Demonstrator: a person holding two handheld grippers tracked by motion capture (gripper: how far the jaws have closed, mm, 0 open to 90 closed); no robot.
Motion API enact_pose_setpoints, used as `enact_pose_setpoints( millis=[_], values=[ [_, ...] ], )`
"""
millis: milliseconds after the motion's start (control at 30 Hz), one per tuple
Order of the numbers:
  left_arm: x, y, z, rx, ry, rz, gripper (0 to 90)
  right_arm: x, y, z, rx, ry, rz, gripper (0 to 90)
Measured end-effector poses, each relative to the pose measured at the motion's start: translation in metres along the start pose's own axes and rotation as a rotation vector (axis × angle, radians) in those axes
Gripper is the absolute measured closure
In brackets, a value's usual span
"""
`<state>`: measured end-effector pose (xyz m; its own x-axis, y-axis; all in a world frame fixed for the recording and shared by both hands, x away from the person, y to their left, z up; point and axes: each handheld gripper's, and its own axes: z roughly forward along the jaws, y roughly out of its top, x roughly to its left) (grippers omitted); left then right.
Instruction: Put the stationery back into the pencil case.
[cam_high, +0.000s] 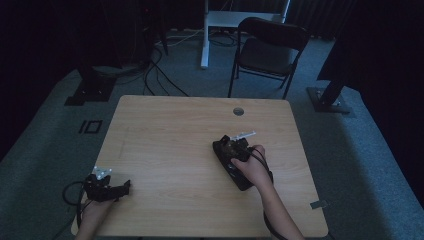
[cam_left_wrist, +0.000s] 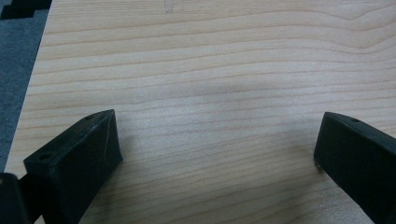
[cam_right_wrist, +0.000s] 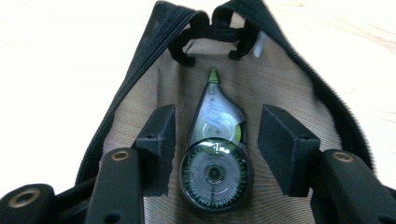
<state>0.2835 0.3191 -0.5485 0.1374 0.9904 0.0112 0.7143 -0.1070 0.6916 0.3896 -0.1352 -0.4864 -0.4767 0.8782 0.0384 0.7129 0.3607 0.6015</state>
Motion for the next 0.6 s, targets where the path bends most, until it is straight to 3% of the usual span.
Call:
enact_pose_setpoints(
  millis=[600],
  values=[
    [0.0,0.0,0.0,0.0,0.0,0.0,0.6,-0.003,0.001,-0.026,-0.086,0.049,0.031,44.7]
  ],
)
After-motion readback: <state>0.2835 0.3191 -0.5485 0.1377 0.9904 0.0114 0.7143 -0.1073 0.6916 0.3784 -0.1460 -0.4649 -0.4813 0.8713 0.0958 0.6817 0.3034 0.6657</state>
